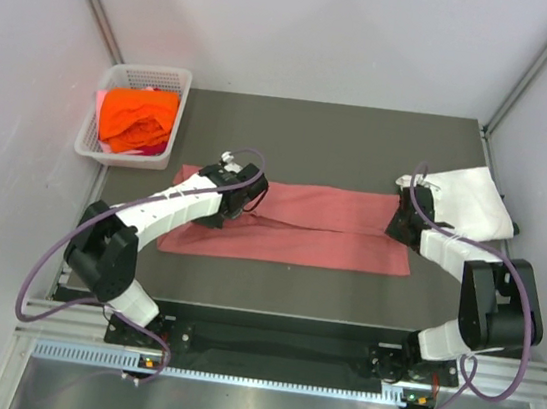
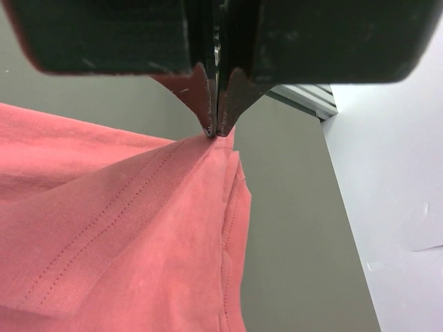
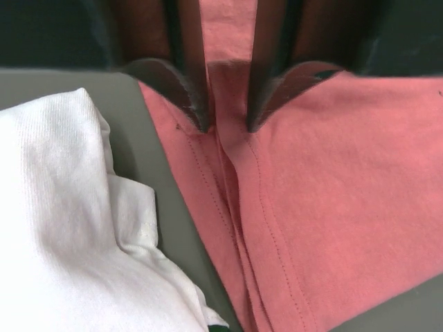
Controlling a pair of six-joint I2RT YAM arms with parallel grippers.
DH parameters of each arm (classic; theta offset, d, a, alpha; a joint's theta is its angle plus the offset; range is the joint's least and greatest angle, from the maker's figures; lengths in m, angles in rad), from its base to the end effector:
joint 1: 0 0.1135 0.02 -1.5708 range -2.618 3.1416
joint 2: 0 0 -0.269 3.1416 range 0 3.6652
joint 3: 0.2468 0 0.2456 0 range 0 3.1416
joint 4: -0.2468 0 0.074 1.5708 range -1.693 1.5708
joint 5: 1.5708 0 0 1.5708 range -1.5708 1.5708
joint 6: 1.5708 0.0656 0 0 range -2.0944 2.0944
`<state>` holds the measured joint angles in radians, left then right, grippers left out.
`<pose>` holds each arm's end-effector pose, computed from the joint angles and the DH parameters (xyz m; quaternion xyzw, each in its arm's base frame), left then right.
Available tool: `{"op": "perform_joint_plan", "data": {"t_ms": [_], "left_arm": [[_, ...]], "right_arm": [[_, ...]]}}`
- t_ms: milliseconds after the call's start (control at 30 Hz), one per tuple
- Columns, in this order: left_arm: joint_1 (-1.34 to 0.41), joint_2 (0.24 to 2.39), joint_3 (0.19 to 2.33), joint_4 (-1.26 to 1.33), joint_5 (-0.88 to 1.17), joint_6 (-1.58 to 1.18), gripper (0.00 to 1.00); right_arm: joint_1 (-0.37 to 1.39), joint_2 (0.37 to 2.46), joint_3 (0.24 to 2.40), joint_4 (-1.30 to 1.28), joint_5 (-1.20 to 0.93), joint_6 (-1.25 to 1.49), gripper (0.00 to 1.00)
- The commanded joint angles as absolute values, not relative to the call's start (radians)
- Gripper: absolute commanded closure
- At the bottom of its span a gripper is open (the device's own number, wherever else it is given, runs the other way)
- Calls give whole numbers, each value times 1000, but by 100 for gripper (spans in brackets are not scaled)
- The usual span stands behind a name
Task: Fold and stack the t-shirts
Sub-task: Fold the tshirt
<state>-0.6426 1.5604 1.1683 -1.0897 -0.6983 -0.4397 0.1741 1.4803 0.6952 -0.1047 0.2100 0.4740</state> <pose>0.2424 -0.1288 0.2232 0.0799 0.9354 0.2714 0.2119 0.2915 0.0374 0.1481 0.1747 0.9216 0.0121 0.3463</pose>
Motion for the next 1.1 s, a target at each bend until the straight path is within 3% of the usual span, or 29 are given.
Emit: {"op": "perform_joint_plan", "data": {"t_ms": [0,167,300,500,700,1067], "left_arm": [[-644,1574,1197,-1128,-678,-413,100],[-649,1577,1195,-1117,-635,-381,100],[-663,1598,1193,-1108,-578,-367,99],[-703,1591,1201,-1072,-387,-333,67],[-690,1477,1170,-979,-313,-340,44],[-356,1298,1105,-781,-179,-417,40]], "right_arm": [[183,1477,722,-80,215,483,78],[181,1456,726,-92,225,480,91],[183,1445,741,-110,232,479,91],[184,1404,755,-130,212,474,84],[198,1310,756,-156,150,468,75],[337,1216,815,-227,149,492,71]]}}
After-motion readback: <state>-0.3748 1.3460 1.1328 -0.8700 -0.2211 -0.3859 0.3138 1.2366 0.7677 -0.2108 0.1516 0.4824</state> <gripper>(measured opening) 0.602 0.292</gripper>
